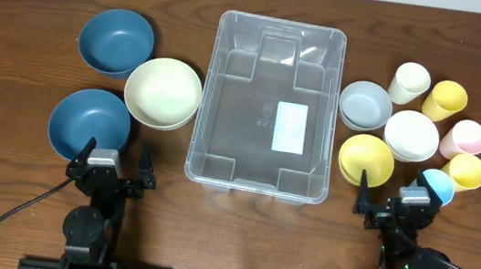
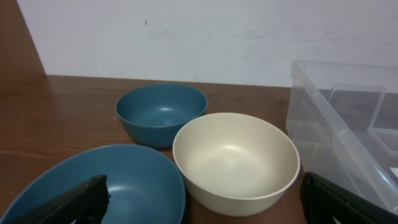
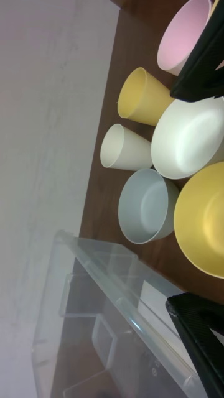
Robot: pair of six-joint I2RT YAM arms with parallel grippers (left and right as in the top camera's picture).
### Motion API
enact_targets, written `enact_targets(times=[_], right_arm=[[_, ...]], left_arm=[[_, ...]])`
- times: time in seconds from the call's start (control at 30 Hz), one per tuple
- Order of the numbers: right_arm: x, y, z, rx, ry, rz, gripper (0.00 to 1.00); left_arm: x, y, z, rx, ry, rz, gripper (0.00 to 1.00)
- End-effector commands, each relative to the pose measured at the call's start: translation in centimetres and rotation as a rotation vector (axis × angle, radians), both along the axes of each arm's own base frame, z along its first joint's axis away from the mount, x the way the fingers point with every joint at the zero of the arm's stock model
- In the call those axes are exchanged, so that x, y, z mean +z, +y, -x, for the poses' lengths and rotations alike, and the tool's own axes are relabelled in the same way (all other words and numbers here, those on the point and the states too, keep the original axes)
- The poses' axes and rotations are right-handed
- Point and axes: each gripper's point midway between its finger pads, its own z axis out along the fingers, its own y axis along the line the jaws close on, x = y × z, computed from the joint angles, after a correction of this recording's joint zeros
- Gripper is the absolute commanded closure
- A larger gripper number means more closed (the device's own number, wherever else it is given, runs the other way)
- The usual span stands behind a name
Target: Pack container
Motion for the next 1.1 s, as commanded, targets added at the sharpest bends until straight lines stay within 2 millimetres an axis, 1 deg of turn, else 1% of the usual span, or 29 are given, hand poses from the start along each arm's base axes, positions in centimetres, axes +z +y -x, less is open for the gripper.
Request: enact_targets(times=[0.0,0.13,0.3,0.5,0.6,0.7,0.83,0.93,1.07], right_arm=[[-0.1,-0.1,0.0,-0.002,0.0,0.011,0.01],[-0.1,-0.1,0.0,-0.002,0.0,0.011,0.01],[-0.1,-0.1,0.0,-0.002,0.0,0.01,0.01],[-0.1,-0.1,0.0,-0.002,0.0,0.01,0.01],[-0.1,-0.1,0.0,-0.002,0.0,0.011,0.01],[-0.1,-0.1,0.0,-0.002,0.0,0.01,0.01],[-0.1,-0.1,0.0,-0.002,0.0,0.01,0.01],[-0.1,-0.1,0.0,-0.002,0.0,0.01,0.01],[-0.1,-0.1,0.0,-0.002,0.0,0.01,0.01]], left_arm=[[-1.7,0.0,0.1,0.002,0.054,-0.02,0.02],[-1.3,0.0,0.0,0.002,0.038,-0.019,0.02],[-1.2,-0.4,0.0,-0.022,0.033,-0.016,0.02],[-1.1,-0.4,0.0,-0.024,0.03,-0.015,0.02],[-0.4,-0.4,0.1,-0.022,0.02,0.01,0.02],[1.9,-0.4,0.4,-0.019,0.001,0.03,0.02],[5.9,0.2,0.9,0.018,0.031,0.025,0.02],[8.7,0.6,0.5,0.04,0.143,0.013,0.02],[11.6,0.5,-1.1,0.03,0.364,-0.022,0.02]])
